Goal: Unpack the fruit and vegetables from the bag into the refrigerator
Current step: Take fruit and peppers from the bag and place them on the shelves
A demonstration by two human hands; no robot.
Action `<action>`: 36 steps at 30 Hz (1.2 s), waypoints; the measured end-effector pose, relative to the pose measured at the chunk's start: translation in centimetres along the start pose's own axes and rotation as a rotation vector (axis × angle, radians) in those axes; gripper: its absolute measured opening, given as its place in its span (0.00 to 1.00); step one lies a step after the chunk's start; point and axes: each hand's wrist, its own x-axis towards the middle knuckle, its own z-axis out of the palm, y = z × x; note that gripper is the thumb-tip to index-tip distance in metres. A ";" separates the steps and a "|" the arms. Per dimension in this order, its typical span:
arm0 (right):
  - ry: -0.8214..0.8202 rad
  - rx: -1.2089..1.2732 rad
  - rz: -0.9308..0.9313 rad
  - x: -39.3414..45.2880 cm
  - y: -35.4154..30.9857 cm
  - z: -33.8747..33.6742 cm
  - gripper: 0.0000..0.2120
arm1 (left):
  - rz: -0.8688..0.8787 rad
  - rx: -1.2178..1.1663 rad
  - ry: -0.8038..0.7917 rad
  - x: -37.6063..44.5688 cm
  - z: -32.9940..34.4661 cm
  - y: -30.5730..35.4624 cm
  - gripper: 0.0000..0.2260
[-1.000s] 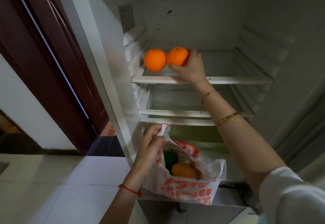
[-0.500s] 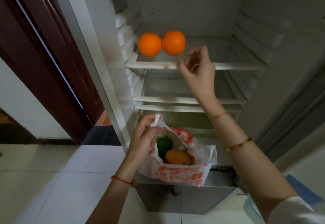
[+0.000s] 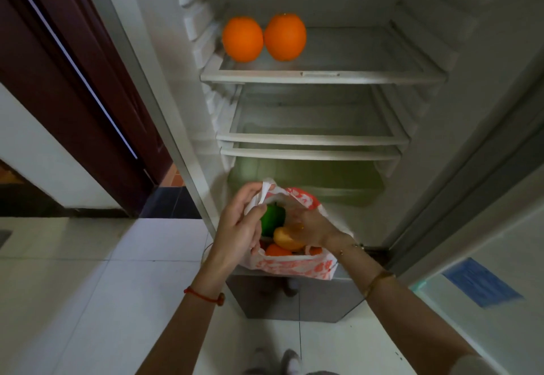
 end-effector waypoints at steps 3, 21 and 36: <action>-0.004 0.015 0.105 2.1 1.9 2.6 0.37 | -0.011 0.002 0.016 -0.2 0.1 -0.2 0.12; -0.060 0.277 -0.017 0.2 -0.9 -5.5 0.30 | -0.007 -0.063 0.081 1.7 -1.1 0.2 0.12; 0.635 0.067 -0.198 9.9 -8.9 -13.0 0.31 | -0.056 -0.055 0.086 3.6 -1.5 0.2 0.12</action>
